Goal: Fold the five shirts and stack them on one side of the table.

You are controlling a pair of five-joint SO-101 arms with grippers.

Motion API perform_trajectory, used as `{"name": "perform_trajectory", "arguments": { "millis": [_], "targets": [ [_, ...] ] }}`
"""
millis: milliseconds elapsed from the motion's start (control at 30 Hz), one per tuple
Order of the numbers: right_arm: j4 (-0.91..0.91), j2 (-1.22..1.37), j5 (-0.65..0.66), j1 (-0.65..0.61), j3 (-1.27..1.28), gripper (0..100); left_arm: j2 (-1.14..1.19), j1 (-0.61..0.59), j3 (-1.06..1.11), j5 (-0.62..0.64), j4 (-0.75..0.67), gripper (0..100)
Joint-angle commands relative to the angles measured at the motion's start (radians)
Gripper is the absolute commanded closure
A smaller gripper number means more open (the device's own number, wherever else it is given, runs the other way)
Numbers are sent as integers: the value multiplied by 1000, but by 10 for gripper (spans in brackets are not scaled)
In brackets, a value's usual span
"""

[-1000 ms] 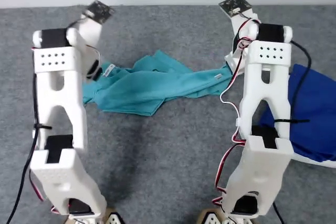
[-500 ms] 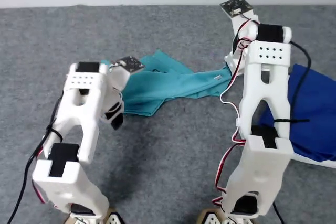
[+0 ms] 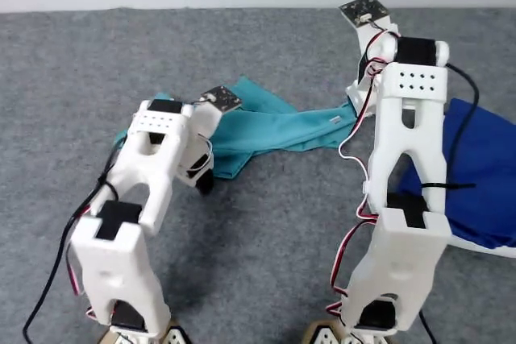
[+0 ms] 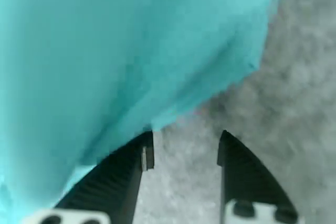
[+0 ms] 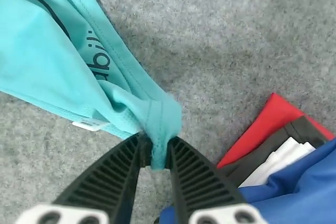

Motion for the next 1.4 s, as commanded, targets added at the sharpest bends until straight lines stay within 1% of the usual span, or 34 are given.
{"name": "perform_trajectory", "arguments": {
  "millis": [0,167,300,467,700,767,900,1000,1033,1067,1167,1367],
  "targets": [
    [4,-19,-9,10,-8,990,35,-8,-139,25,-9,794],
    [4,-16,-9,10,-8,990,52,-9,-254,20,68,794],
    [4,-12,-9,8,-8,990,61,-5,-269,18,52,794],
    [-1,-12,-9,7,-8,990,161,8,-300,18,44,794],
    [-1,-12,-9,7,-8,990,278,14,-461,25,107,798],
    [-1,-12,-9,7,-8,990,315,14,-516,20,153,840],
    [2,-18,-9,10,-8,990,359,17,-611,15,278,983],
    [4,-19,-6,13,-11,990,359,32,-684,-2,408,987],
    [4,-19,-5,13,-11,990,359,38,-704,3,436,987],
    [4,-19,-5,13,-11,990,351,48,-710,14,434,987],
    [4,-21,-5,15,-11,990,264,75,-625,35,433,987],
    [4,-21,-3,25,-11,990,-37,235,-303,38,431,987]
  ]
}}
